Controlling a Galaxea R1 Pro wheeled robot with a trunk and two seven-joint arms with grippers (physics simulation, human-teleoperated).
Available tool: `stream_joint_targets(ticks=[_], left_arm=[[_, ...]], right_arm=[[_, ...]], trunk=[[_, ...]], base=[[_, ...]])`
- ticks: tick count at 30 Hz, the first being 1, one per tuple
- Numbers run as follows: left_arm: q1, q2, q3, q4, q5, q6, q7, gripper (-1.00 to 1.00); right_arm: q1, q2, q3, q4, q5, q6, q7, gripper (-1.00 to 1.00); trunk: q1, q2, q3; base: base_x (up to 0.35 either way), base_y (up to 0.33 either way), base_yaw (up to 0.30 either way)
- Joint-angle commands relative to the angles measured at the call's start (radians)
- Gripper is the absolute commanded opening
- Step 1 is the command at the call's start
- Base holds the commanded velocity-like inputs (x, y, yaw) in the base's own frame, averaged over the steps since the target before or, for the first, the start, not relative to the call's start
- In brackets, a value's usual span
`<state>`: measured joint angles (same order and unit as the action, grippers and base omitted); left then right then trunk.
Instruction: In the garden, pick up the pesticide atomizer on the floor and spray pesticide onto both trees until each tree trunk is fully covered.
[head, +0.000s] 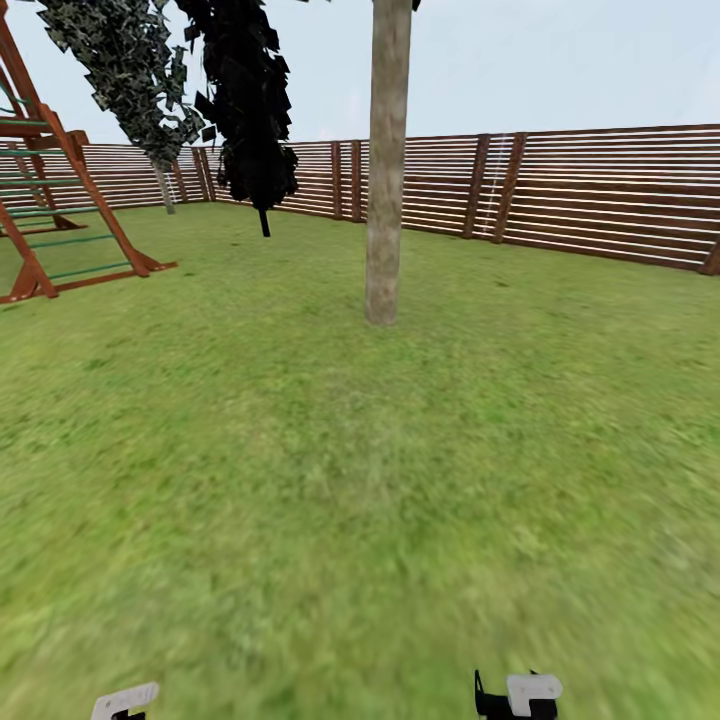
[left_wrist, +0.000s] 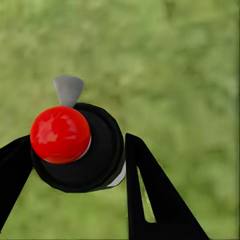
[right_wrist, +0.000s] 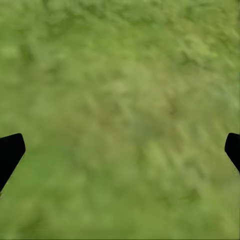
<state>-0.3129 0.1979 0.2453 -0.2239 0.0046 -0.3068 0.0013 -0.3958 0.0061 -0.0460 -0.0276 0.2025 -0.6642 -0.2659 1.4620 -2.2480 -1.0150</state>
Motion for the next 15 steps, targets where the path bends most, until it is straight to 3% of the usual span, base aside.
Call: stream_joint_targets(ticks=[1, 15], left_arm=[[0.0, 0.0, 0.0, 0.0, 0.0, 0.0, 0.0, -1.0], [0.0, 0.0, 0.0, 0.0, 0.0, 0.0, 0.0, -1.0]], right_arm=[[0.0, 0.0, 0.0, 0.0, 0.0, 0.0, 0.0, 1.0], [0.0, 0.0, 0.0, 0.0, 0.0, 0.0, -0.001, 1.0]], trunk=[[0.0, 0.0, 0.0], [0.0, 0.0, 0.0]], base=[[0.339, 0.0, 0.0], [0.339, 0.0, 0.0]])
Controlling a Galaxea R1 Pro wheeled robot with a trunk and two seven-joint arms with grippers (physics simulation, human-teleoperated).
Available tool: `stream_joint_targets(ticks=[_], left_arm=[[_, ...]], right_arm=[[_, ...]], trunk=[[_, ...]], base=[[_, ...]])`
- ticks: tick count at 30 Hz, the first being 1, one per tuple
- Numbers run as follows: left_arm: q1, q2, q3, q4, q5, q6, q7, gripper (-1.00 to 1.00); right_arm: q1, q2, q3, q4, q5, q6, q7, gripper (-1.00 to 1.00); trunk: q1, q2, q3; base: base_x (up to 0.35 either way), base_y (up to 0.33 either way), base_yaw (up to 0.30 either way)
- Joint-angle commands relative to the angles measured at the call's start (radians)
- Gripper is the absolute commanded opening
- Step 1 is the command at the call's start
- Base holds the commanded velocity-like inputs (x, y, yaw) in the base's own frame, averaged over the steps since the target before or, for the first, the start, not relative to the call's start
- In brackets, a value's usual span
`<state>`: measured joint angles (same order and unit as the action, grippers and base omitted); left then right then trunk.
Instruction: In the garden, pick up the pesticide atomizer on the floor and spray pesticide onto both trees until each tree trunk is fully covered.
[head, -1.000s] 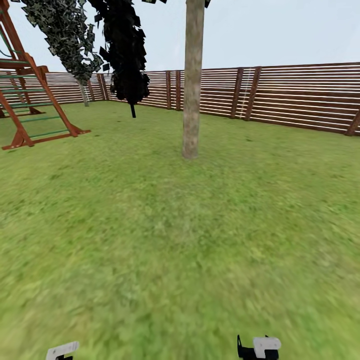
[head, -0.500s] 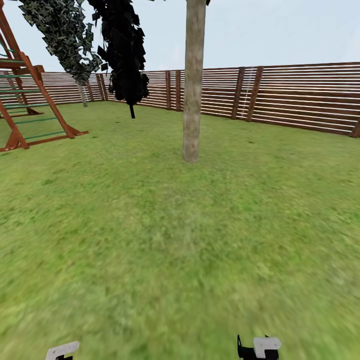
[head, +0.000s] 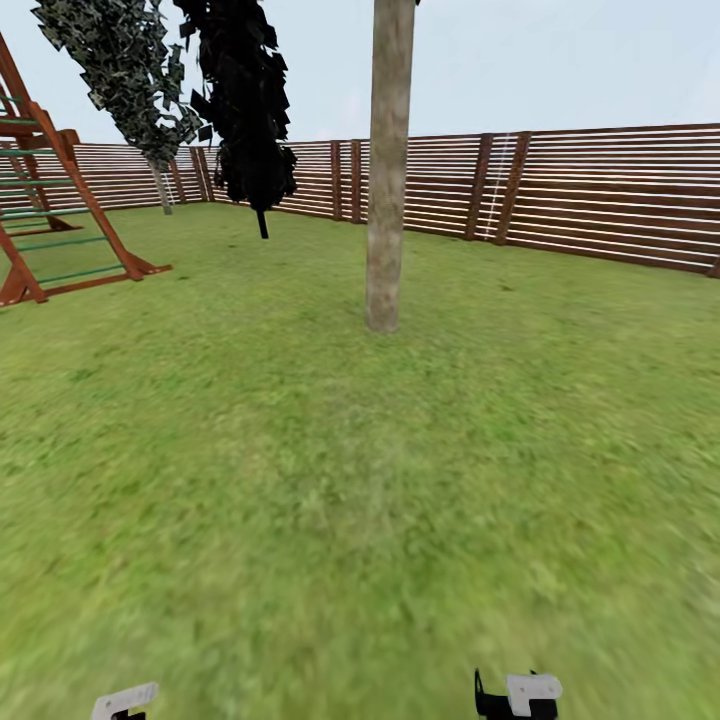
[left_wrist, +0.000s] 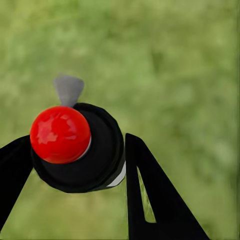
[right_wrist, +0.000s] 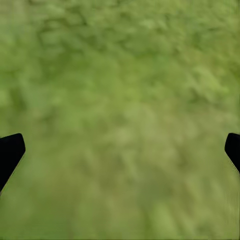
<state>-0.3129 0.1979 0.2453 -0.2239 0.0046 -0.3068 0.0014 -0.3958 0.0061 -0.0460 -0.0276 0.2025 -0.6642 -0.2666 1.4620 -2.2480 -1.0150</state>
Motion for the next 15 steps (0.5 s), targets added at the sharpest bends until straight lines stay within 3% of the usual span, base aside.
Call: stream_joint_targets(ticks=[1, 15], left_arm=[[0.0, 0.0, 0.0, 0.0, 0.0, 0.0, 0.0, -1.0], [0.0, 0.0, 0.0, 0.0, 0.0, -0.015, 0.0, -1.0]], right_arm=[[0.0, 0.0, 0.0, 0.0, 0.0, 0.0, 0.0, 1.0], [0.0, 0.0, 0.0, 0.0, 0.0, 0.0, 0.0, 1.0]], trunk=[[0.0, 0.0, 0.0], [0.0, 0.0, 0.0]], base=[[0.339, 0.0, 0.0], [0.339, 0.0, 0.0]])
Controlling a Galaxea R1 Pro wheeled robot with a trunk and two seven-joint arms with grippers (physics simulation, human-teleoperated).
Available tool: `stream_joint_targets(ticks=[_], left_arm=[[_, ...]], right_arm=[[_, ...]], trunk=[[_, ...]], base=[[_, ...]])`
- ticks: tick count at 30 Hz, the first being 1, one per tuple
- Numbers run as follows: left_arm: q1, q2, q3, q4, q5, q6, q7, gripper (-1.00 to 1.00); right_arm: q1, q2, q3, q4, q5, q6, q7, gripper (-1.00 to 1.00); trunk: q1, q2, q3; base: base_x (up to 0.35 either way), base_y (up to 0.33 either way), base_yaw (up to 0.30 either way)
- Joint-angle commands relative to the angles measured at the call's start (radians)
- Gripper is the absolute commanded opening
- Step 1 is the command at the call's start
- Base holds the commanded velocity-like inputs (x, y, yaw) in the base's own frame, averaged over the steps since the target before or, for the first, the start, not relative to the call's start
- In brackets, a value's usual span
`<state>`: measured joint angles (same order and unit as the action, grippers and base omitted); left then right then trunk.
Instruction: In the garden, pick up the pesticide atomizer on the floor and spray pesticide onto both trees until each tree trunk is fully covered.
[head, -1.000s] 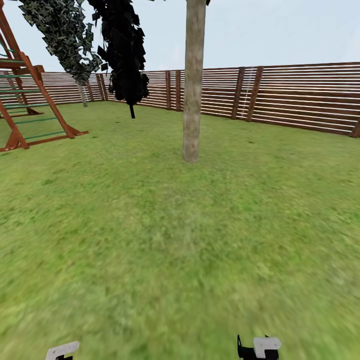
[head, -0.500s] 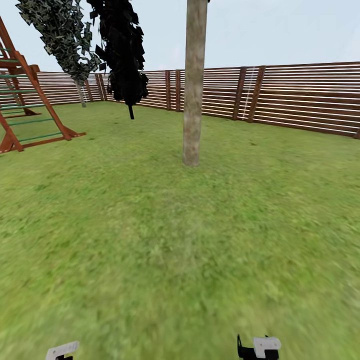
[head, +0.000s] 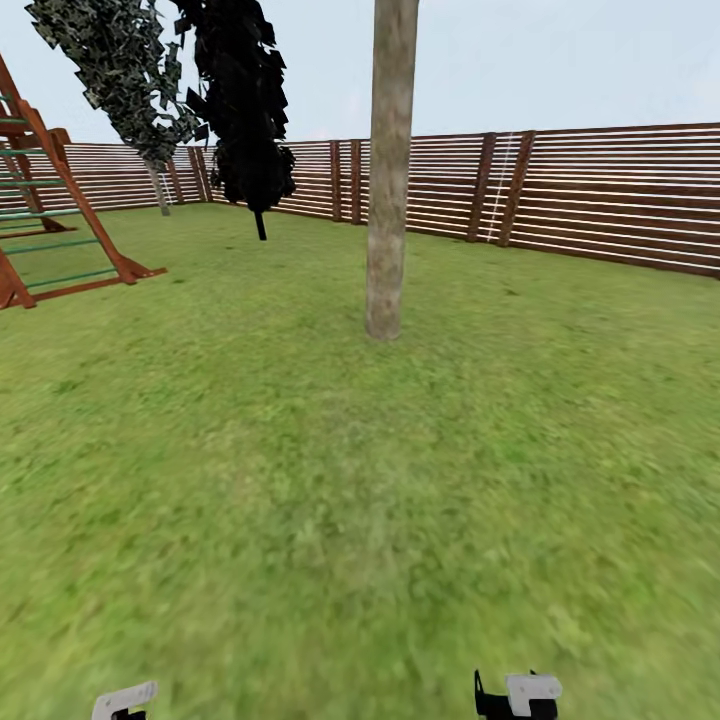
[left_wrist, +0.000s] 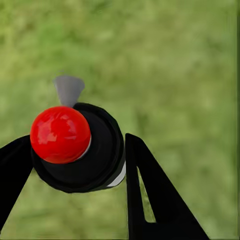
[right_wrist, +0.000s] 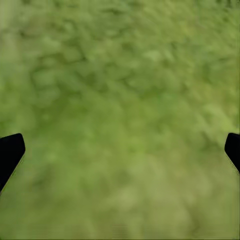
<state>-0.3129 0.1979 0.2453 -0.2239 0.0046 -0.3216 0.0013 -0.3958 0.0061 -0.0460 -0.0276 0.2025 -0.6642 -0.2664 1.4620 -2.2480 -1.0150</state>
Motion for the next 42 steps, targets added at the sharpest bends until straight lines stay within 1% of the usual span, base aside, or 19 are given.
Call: stream_joint_targets(ticks=[1, 42], left_arm=[[0.0, 0.0, 0.0, 0.0, 0.0, -0.002, 0.0, -1.0], [0.001, 0.0, -0.001, 0.001, 0.0, -0.004, -0.002, -1.0]], right_arm=[[0.0, 0.0, 0.001, 0.0, 0.0, 0.0, 0.0, 1.0], [0.0, 0.0, 0.0, 0.0, 0.0, 0.0, 0.0, 1.0]], trunk=[[0.0, 0.0, 0.0], [0.0, 0.0, 0.0]], base=[[0.339, 0.0, 0.0], [0.339, 0.0, 0.0]])
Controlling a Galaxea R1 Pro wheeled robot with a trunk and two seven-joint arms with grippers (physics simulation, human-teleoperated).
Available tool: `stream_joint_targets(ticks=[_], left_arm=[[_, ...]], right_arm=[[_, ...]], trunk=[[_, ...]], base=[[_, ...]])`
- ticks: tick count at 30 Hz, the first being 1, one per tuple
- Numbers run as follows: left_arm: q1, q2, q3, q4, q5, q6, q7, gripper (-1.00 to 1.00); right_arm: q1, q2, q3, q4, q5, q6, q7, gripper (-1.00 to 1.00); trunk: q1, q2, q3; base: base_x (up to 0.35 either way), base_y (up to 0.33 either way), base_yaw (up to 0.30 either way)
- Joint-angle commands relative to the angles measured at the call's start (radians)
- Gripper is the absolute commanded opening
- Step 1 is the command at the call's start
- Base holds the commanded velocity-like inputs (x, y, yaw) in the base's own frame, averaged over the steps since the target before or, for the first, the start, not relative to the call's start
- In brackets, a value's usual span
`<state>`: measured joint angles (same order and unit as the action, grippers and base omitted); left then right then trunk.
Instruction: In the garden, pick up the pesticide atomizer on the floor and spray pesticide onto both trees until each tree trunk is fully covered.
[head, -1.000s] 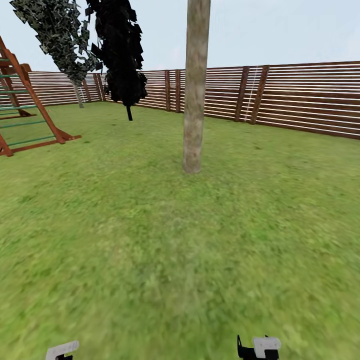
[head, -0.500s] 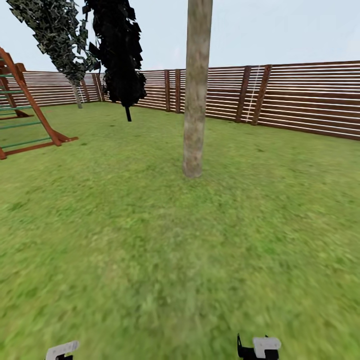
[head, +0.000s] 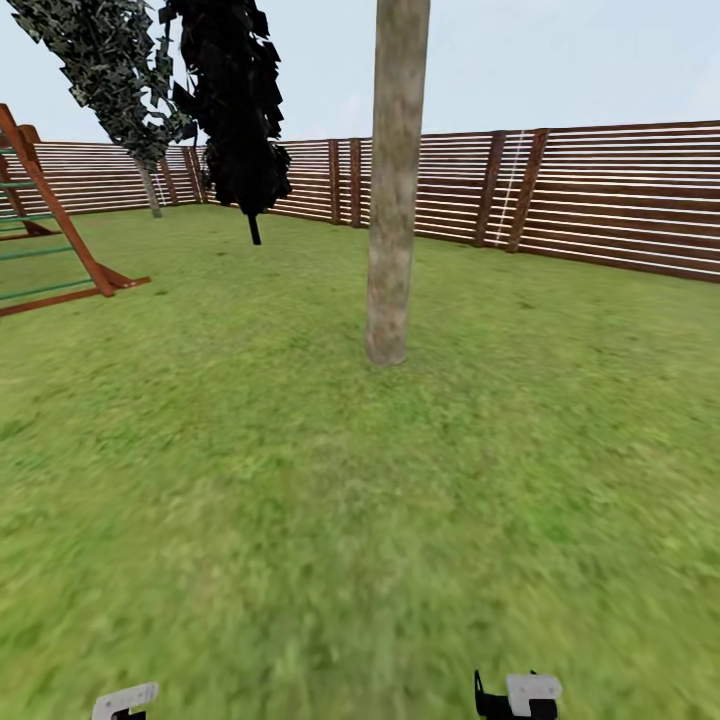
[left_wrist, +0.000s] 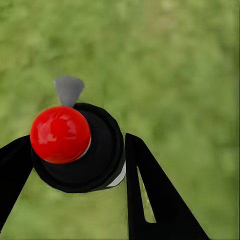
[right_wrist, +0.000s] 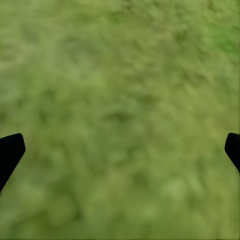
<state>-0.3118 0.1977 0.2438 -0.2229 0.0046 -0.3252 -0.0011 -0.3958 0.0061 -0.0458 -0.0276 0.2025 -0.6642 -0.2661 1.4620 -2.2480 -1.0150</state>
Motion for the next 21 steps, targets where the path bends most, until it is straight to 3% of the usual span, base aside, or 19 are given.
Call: stream_joint_targets(ticks=[1, 21], left_arm=[[0.0, 0.0, 0.0, 0.0, 0.0, 0.0, 0.0, -1.0], [-0.001, -0.001, 0.0, 0.0, 0.003, 0.0, 0.0, -1.0]], right_arm=[[0.0, 0.0, 0.0, 0.0, 0.0, 0.0, 0.0, 1.0], [0.0, 0.0, 0.0, 0.0, 0.0, 0.0, 0.0, 1.0]], trunk=[[0.0, 0.0, 0.0], [0.0, 0.0, 0.0]], base=[[0.339, 0.0, 0.0], [0.339, 0.0, 0.0]])
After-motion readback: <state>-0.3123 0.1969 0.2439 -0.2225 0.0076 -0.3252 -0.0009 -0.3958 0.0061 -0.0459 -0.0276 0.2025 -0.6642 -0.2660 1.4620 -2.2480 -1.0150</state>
